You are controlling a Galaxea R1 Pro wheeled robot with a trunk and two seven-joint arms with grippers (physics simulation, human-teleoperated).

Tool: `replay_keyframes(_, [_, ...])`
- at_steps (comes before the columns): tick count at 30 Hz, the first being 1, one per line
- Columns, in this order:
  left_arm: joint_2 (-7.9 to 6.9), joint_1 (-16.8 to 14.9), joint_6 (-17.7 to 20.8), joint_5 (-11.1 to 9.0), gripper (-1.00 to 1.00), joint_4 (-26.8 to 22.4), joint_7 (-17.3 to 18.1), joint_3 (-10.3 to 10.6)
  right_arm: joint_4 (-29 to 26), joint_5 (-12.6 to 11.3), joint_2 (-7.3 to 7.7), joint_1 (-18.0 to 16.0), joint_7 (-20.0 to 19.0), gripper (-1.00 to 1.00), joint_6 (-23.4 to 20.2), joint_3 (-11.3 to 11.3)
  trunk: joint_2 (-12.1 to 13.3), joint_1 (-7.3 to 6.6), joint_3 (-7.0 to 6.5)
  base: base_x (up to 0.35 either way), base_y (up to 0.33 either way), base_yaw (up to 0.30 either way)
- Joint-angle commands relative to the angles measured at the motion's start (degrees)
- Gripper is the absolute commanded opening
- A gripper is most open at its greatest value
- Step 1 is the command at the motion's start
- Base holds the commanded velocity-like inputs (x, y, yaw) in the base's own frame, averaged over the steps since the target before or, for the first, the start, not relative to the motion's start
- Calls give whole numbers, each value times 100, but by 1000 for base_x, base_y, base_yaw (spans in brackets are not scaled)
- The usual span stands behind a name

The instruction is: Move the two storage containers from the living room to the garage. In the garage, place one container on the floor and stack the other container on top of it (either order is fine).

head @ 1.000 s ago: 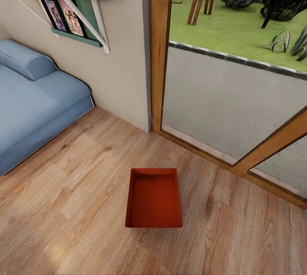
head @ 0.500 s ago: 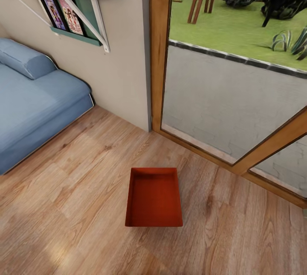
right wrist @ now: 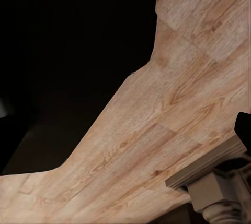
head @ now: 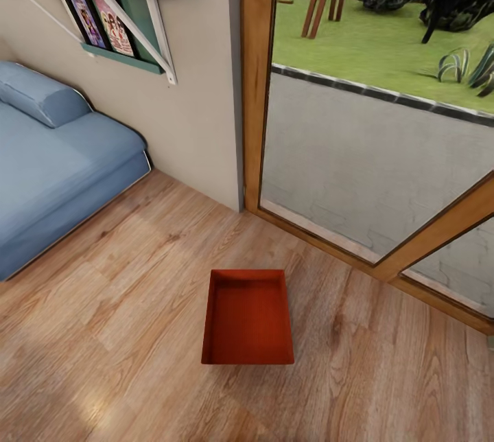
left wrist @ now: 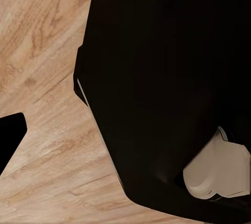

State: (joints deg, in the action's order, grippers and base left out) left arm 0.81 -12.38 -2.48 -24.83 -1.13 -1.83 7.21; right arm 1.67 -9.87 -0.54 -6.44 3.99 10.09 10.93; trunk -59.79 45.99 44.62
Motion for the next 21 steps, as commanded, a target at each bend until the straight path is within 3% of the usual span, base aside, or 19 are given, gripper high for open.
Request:
replay_keyframes(1, [7, -2, -103, -49, 100, -5, -19, 45, 18, -60, -2, -6, 32, 100, 27, 47, -2, 0, 3, 0, 0, 0])
replay_keyframes(5, [-4, -2, -241, -86, 100, -4, -30, 10, -13, -72, 1, -6, 15, 100, 13, 32, -2, 0, 3, 0, 0, 0])
replay_keyframes(9, [-1, -2, -259, -92, 100, -35, -29, 6, -398, -60, -2, -6, 2, 100, -141, 39, -2, 0, 3, 0, 0, 0])
replay_keyframes(10, [-1, -5, -256, -51, 100, -186, -32, 20, -893, -59, -2, -6, 24, 100, -523, 40, -2, 0, 3, 0, 0, 0])
replay_keyframes(11, [-5, -6, -252, -42, 100, -275, -29, 28, -1039, -59, 0, -6, 31, 100, -636, 40, -2, 0, 3, 0, 0, 0])
replay_keyframes(13, [-23, -7, -228, -14, 100, -630, -30, 44, -1514, -58, 7, -6, 48, 100, -932, 40, -2, 0, 3, 0, 0, 0])
replay_keyframes(15, [-124, -8, -164, 16, 100, -1341, -46, 49, -2326, -55, 19, -6, 54, 100, -1235, 40, -2, 0, 3, 0, 0, 0])
replay_keyframes(19, [-189, -24, 159, 33, 100, -2264, -75, 45, -2871, -65, 18, -21, 18, 100, -1362, 49, -2, 0, 3, 0, 0, 0])
replay_keyframes(21, [-219, -53, 636, 52, 100, -2830, -205, 44, -2977, -67, 13, -229, 5, 100, -1470, 52, -2, 0, 3, 0, 0, 0])
